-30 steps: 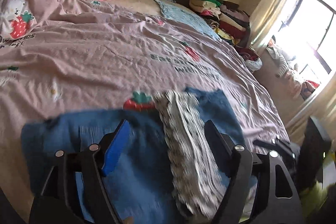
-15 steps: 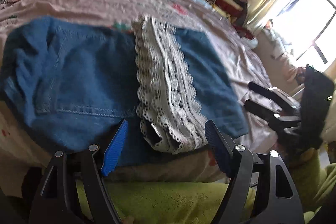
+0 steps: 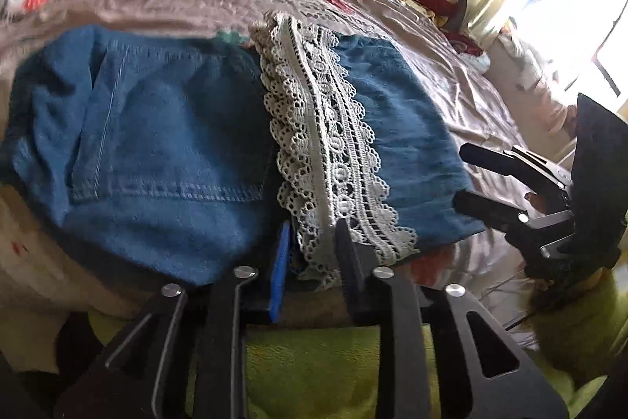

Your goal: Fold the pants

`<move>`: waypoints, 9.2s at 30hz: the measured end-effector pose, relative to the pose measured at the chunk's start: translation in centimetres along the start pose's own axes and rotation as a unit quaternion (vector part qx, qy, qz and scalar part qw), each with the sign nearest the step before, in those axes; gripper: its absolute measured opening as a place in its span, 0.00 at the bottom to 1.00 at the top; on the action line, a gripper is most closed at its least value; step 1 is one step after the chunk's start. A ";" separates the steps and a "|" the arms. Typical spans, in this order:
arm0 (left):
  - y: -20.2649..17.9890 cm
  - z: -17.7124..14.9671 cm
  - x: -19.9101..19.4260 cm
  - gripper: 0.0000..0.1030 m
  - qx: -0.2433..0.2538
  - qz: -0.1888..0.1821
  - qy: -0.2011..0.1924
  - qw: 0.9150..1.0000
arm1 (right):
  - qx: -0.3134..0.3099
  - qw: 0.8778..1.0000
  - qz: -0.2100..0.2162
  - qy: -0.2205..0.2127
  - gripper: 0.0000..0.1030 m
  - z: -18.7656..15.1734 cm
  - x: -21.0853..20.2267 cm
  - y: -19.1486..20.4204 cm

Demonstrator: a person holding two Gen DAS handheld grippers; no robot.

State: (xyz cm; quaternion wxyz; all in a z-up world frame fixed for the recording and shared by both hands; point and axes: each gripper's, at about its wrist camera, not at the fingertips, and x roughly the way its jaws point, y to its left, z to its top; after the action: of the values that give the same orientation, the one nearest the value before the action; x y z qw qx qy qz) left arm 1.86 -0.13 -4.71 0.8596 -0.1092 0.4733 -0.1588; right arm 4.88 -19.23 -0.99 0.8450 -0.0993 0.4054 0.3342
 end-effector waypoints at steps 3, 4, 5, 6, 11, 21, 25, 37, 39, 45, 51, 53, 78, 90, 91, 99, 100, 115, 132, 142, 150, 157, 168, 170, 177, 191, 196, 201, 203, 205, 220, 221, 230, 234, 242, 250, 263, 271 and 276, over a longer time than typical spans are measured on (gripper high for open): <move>0.0 0.1 0.3 0.28 0.004 0.002 0.003 1.000 | -0.005 0.999 -0.022 0.031 0.59 -0.6 1.3 0.1; 0.0 0.0 0.3 0.29 0.005 0.001 0.003 1.000 | -0.004 0.999 -0.029 0.044 0.58 -0.9 1.8 0.1; -0.1 0.1 0.3 0.30 0.006 0.000 0.003 1.000 | -0.001 0.998 -0.031 0.055 0.58 -1.2 2.4 -0.1; -0.1 0.1 0.3 0.30 0.007 0.001 0.004 1.000 | 0.002 0.998 -0.031 0.055 0.58 -1.4 2.5 -0.1; -0.3 0.3 0.3 0.30 0.012 0.006 0.002 1.000 | 0.004 0.998 -0.032 0.054 0.58 -1.4 2.4 -0.1; -1.1 0.4 -1.2 0.44 0.035 0.027 -0.015 0.999 | 0.037 0.999 -0.011 0.018 0.62 -0.5 -0.1 -0.7; -1.2 0.5 -2.1 0.54 0.037 0.031 -0.027 0.998 | 0.039 0.999 -0.009 0.005 0.67 0.0 -0.7 -0.6; -0.9 0.8 -4.2 0.85 0.034 0.060 -0.048 0.996 | 0.045 0.999 -0.010 -0.028 0.78 1.2 -2.6 -0.3; -0.8 0.8 -4.6 0.90 0.034 0.067 -0.054 0.996 | 0.044 0.998 -0.012 -0.032 0.78 1.4 -2.8 -0.2; -0.5 0.9 -5.6 0.91 0.035 0.076 -0.065 0.994 | 0.047 0.998 -0.015 -0.045 0.84 2.1 -3.6 0.0; -0.2 0.9 -6.6 0.95 0.033 0.090 -0.077 0.992 | 0.043 0.998 -0.021 -0.051 0.86 3.0 -3.9 0.5; 0.0 0.9 -6.8 0.95 0.031 0.095 -0.080 0.992 | 0.041 0.997 -0.021 -0.054 0.86 3.3 -4.1 0.7; 8.5 -0.5 -9.4 0.96 -0.078 0.120 -0.092 0.985 | -0.026 0.998 0.031 -0.052 0.87 10.0 -0.5 5.8; 12.0 -1.4 -8.8 0.94 -0.130 0.083 -0.109 0.982 | -0.087 0.992 0.085 -0.018 0.87 15.4 5.2 10.1; 12.0 -1.3 -8.7 0.93 -0.133 0.073 -0.110 0.982 | -0.094 0.991 0.091 -0.013 0.87 15.9 5.7 10.5; 11.2 -1.0 -5.8 0.61 -0.135 0.026 -0.083 0.987 | -0.125 0.985 0.117 0.029 0.87 18.2 9.9 12.8; 11.1 -1.0 -5.3 0.59 -0.133 0.031 -0.078 0.988 | -0.128 0.984 0.122 0.035 0.87 18.4 10.4 13.1; 11.8 -1.4 -4.3 0.63 -0.136 0.029 -0.078 0.987 | -0.152 0.965 0.170 0.127 0.62 18.0 18.8 16.2; 9.1 0.0 -4.8 0.94 -0.148 -0.069 -0.093 0.982 | -0.049 0.961 0.271 -0.022 0.31 16.8 7.4 7.0; 2.5 3.6 -3.6 0.93 -0.110 -0.157 -0.091 0.977 | -0.007 0.965 0.249 -0.077 0.62 14.8 3.1 0.6; -3.6 3.3 -0.9 0.94 -0.005 -0.151 -0.038 0.988 | 0.088 0.984 0.115 -0.100 0.77 9.1 0.1 -6.0; -6.3 1.9 1.4 0.94 0.067 -0.079 0.000 0.995 | 0.092 0.990 0.092 -0.055 0.77 6.8 2.2 -5.3; -5.5 2.1 -1.3 0.95 0.057 -0.066 -0.035 0.996 | 0.123 0.990 0.061 -0.018 0.70 5.6 3.1 -6.6; -5.2 2.3 -2.1 0.95 0.054 -0.053 -0.044 0.996 | 0.125 0.990 0.062 -0.039 0.72 5.7 1.5 -6.8; -4.3 2.6 -3.4 0.96 0.045 -0.018 -0.059 0.997 | 0.112 0.989 0.037 -0.089 0.80 5.4 -3.1 -7.0; -2.7 4.0 -3.5 0.96 0.035 0.022 -0.055 0.998 | 0.004 0.995 0.027 -0.097 0.82 2.2 -7.5 -3.2; -0.5 5.5 -3.2 0.96 0.013 0.042 -0.052 0.998 | -0.030 0.996 0.050 -0.071 0.82 1.0 -6.6 -1.0; 2.4 7.5 -2.5 0.95 -0.025 0.037 -0.038 0.998 | -0.075 0.993 0.074 -0.053 0.82 0.6 -5.2 1.9; 2.7 8.3 -2.0 0.94 -0.024 0.039 -0.034 0.998 | -0.105 0.990 0.087 -0.046 0.73 0.6 -4.4 3.4; 2.7 9.1 -1.5 0.72 -0.017 0.030 -0.034 0.999 | -0.137 0.985 0.092 -0.040 0.59 0.8 -3.7 4.9; 1.4 10.4 3.2 0.53 0.001 0.018 0.013 1.000 | -0.363 0.930 0.056 0.004 0.11 1.9 3.4 10.9; 1.4 10.5 3.3 0.53 0.002 0.019 0.014 1.000 | -0.362 0.929 0.071 0.010 0.08 1.9 3.2 10.9; 1.4 10.7 3.9 0.55 0.004 0.015 0.005 1.000 | -0.362 0.927 0.094 0.038 0.03 -2.0 2.3 10.1; 1.4 10.5 3.8 0.55 0.004 0.015 0.002 1.000 | -0.325 0.939 0.108 0.030 0.06 -2.1 1.4 9.8; 1.4 10.7 3.7 0.55 0.002 0.013 0.007 1.000 | -0.315 0.938 0.142 -0.033 0.15 0.2 -3.9 11.5; 1.7 10.8 3.7 0.55 0.002 0.010 0.014 1.000 | -0.366 0.921 0.130 -0.026 0.15 1.4 -0.7 14.6; 1.9 10.7 3.7 0.55 -0.002 0.002 0.007 1.000 | -0.312 0.932 0.178 0.039 0.16 -0.3 1.5 12.9; 1.4 10.4 2.6 0.54 0.001 0.009 -0.007 1.000 | -0.282 0.941 0.183 0.036 0.17 -0.8 -2.2 12.7; 0.7 10.4 1.4 0.54 0.008 0.008 -0.019 1.000 | -0.230 0.957 0.176 -0.005 0.33 -1.0 -6.3 10.0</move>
State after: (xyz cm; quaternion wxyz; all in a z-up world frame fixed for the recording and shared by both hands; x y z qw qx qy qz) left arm 11.47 0.43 -0.54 0.8706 -0.1016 0.4563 -0.1536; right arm -5.00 -15.14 4.14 0.7294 -0.2165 0.3240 0.5622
